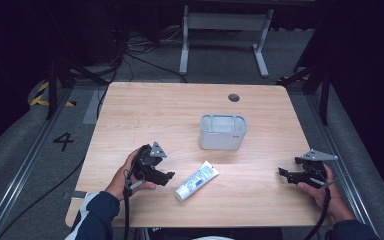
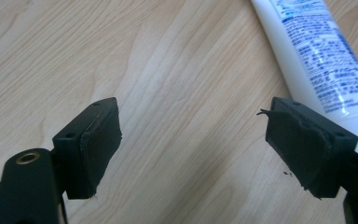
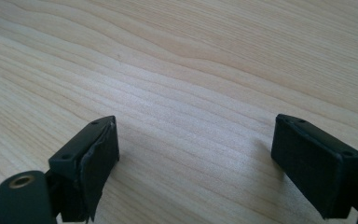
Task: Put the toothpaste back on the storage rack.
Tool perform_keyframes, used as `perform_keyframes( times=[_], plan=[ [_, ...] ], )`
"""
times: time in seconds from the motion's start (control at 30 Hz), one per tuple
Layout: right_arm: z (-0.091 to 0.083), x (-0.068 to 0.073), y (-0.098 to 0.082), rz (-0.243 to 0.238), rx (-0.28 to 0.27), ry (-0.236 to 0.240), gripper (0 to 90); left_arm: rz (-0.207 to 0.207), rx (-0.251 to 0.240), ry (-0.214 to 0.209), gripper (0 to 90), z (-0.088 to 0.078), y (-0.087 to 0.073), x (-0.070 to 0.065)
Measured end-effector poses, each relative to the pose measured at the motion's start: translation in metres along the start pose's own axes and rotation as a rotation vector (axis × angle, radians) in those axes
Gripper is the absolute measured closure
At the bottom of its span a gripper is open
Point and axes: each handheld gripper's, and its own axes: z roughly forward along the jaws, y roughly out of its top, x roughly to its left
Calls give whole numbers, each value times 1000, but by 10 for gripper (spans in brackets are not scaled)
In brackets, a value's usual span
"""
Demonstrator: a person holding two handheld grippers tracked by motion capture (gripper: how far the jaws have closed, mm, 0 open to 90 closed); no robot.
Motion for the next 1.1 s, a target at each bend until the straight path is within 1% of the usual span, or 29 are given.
perform_keyframes(
  times=[0.03, 0.07, 0.17, 0.2, 0.37, 0.43, 0.47, 0.5, 0.57, 0.77, 0.8, 0.83, 0.87, 0.9, 0.93, 0.97, 1.03, 1.1],
  plan=[
    [0, 0, 0, 0, 0, 1, 152, 7, -2, -9, 186, 2, 3, -1],
    [0, 0, 0, 0, 0, 1, 152, 17, 2, -7, 187, 4, 6, -3],
    [0, 0, 0, 2, -2, 3, 152, 26, 6, -16, 187, 6, 12, -6],
    [0, 0, 0, 2, -1, 3, 152, 37, 5, -15, 187, 8, 14, -8],
    [0, 0, 0, 0, -1, 4, 152, 59, 29, -16, 192, 11, 19, -16],
    [0, 0, 0, 0, -1, 4, 152, 59, 34, -21, 192, 13, 22, -18],
    [0, 0, 0, -1, -1, 4, 152, 48, 34, -24, 193, 13, 22, -19],
    [0, 0, 0, -1, -1, 5, 152, 62, 39, -17, 195, 15, 23, -20],
    [0, 0, 0, -1, -1, 5, 152, 59, 42, -21, 195, 15, 23, -21],
    [0, 0, 0, -2, -1, 6, 152, 75, 48, -38, 196, 17, 28, -25],
    [0, 0, 0, -2, -1, 6, 152, 74, 50, -36, 195, 18, 30, -26],
    [0, 0, 0, -2, -1, 6, 152, 73, 58, -44, 195, 19, 31, -27],
    [0, 0, 0, -3, -1, 7, 152, 78, 60, -45, 195, 20, 33, -29],
    [0, 0, 0, -3, -1, 7, 152, 91, 60, -49, 196, 22, 35, -30],
    [0, 0, 0, -3, -1, 7, 152, 92, 62, -46, 196, 23, 36, -32],
    [0, 0, 0, -3, -1, 7, 152, 101, 65, -53, 196, 24, 38, -33],
    [0, 0, 0, -4, -1, 8, 152, 107, 66, -60, 195, 27, 41, -36],
    [0, 0, 0, -4, -1, 8, 152, 110, 81, -67, 196, 27, 43, -37]
  ],
)
